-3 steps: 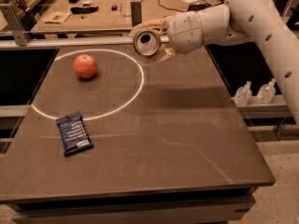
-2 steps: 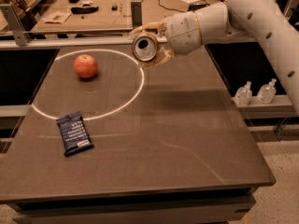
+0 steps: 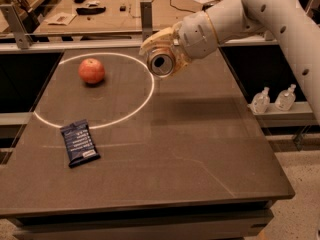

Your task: Knock orange can over

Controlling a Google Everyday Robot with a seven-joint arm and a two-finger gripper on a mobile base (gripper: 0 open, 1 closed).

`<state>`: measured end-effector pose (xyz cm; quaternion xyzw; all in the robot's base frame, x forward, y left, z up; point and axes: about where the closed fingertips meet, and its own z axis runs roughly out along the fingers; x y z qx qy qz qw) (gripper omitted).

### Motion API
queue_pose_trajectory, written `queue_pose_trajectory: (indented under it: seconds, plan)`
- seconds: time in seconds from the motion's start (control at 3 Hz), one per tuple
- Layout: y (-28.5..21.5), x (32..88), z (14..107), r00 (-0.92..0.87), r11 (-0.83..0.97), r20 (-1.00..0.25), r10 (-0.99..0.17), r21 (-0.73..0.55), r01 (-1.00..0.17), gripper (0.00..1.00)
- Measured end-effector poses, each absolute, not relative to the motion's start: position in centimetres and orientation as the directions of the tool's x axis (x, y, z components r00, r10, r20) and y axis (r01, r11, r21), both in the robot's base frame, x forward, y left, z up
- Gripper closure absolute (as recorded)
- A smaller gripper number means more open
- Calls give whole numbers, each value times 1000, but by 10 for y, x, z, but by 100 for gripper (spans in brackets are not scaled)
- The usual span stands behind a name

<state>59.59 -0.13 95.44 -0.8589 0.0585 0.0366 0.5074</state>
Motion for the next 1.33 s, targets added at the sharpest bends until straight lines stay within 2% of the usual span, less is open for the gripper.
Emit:
queue_pose_trajectory:
  seconds: [0.33, 0.67, 1.33]
  plan:
    - [-4, 580, 942, 998, -556, -51, 34, -831, -23, 100]
    - [-5, 569, 920, 997, -654, -50, 61, -756, 2, 100]
    - [-13, 551, 871, 997, -787, -79, -6, -614, -53, 100]
